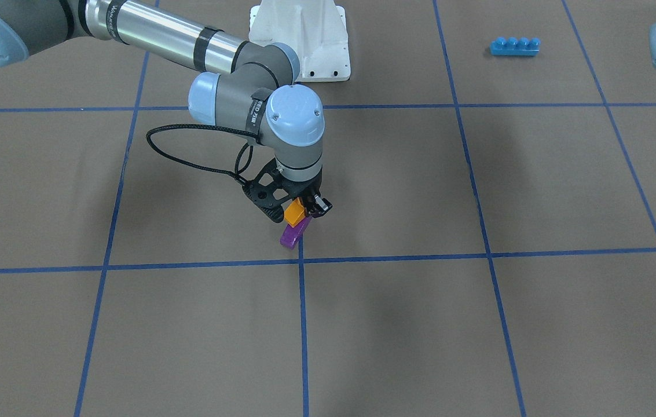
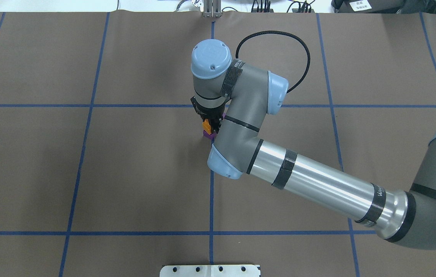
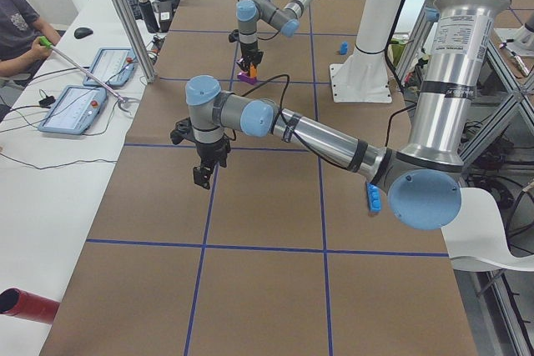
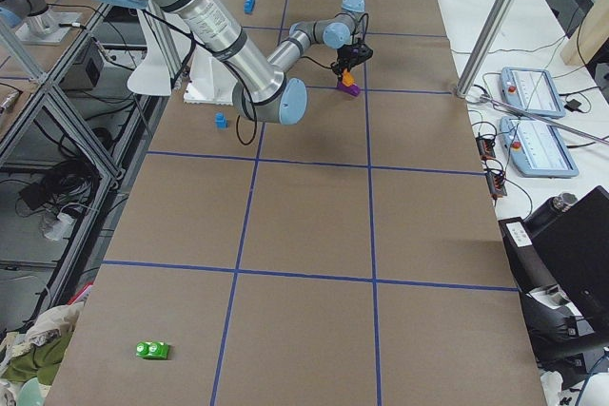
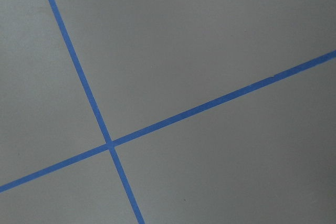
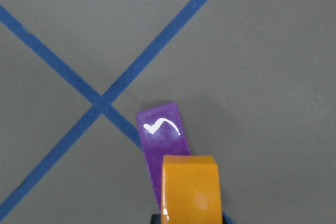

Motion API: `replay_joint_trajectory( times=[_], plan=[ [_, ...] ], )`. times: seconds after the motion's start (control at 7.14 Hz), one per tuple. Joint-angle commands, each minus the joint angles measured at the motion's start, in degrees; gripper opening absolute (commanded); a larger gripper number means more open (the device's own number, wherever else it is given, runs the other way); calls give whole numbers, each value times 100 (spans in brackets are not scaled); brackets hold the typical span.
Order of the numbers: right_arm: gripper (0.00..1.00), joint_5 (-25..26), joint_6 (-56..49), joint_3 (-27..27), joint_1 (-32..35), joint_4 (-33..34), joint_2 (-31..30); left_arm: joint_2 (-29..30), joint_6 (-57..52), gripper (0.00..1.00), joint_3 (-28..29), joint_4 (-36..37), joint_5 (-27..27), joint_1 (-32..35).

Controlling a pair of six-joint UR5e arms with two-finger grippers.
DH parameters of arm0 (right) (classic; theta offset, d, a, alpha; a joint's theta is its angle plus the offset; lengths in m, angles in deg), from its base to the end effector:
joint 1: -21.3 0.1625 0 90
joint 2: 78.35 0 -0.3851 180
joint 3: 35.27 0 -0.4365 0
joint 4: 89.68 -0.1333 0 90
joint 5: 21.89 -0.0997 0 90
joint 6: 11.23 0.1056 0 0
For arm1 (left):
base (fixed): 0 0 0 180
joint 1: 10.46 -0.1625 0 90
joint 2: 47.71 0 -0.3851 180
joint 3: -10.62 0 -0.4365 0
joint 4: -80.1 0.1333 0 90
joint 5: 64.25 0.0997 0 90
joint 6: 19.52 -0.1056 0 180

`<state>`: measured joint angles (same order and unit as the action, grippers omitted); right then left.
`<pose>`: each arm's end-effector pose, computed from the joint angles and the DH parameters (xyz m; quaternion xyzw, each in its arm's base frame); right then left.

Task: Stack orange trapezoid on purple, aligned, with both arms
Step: 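Lower and align the orange trapezoid onto the purple block with the right gripper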

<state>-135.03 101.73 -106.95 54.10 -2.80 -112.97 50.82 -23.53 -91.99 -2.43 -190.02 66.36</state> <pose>-0.6261 -0.5127 0.1281 -0.1588 -0.3514 0.3693 0.8455 0.0629 -0.5824 0.4456 0.0885 0.3130 0.1774 0.9288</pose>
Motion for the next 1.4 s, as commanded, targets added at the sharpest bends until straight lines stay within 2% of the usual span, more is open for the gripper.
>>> replay_joint_trajectory(
  times=[0.0, 0.56, 0.7, 0.98, 1.26],
  plan=[
    [0, 73, -195, 5, -27, -4, -9, 9, -3, 100, 30, 0, 0, -1],
    [0, 47, -547, -21, 7, -31, -53, 18, -3, 100, 21, 0, 0, -1],
    [98, 38, -530, -39, 51, -135, -53, 26, 6, 100, 21, 0, 0, -1],
    [100, -67, -539, -144, 209, -110, -9, 44, 6, 100, 12, 0, 0, -1],
    [100, -434, -547, -616, 638, 56, -53, 53, 6, 100, -14, 0, 0, -1]
  ],
)
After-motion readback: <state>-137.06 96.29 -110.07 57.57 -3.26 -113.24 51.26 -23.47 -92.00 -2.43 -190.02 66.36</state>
